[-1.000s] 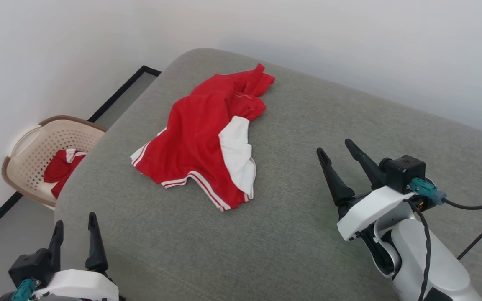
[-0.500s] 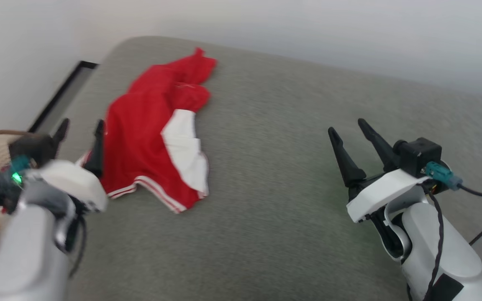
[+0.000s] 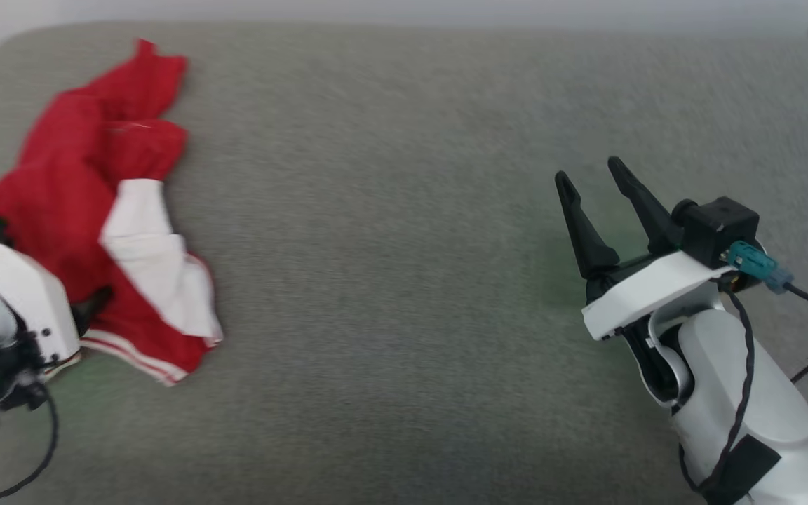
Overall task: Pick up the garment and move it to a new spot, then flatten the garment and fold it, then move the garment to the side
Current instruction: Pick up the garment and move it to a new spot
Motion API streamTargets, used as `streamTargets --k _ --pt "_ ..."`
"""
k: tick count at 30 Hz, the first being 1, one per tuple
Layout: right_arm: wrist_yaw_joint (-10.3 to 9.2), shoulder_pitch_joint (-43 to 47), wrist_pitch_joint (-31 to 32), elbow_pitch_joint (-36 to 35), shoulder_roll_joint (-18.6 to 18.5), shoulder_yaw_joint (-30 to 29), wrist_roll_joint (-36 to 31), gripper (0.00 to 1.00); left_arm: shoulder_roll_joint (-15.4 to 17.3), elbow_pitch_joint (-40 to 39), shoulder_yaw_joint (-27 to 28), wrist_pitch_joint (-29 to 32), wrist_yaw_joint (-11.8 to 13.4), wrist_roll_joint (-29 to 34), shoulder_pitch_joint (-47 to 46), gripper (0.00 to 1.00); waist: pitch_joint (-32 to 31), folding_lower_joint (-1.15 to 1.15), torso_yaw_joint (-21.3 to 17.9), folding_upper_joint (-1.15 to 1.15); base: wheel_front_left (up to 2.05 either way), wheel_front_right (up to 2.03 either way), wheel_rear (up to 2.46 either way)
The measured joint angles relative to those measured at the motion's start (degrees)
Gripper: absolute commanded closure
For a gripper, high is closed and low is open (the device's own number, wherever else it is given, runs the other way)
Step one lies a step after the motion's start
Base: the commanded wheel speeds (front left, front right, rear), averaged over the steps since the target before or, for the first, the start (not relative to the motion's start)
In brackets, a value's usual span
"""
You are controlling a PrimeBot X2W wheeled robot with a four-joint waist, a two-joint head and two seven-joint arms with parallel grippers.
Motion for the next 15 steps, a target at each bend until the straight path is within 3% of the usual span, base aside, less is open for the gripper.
streamTargets --k 5,15 --pt "0.00 -1.0 0.0 -1.4 0.3 0.1 -0.5 0.00 3.4 2.4 -1.8 3.3 0.0 -2.0 -1.4 0.00 3.7 0.00 -3.2 0.00 0.00 0.00 0.00" --pt "0.01 -3.1 0.0 -3.5 0.6 -0.1 -1.4 0.00 6.8 6.8 -2.3 7.4 -0.1 -6.3 -6.0 0.00 10.3 0.00 -7.4 0.01 0.00 0.00 0.00"
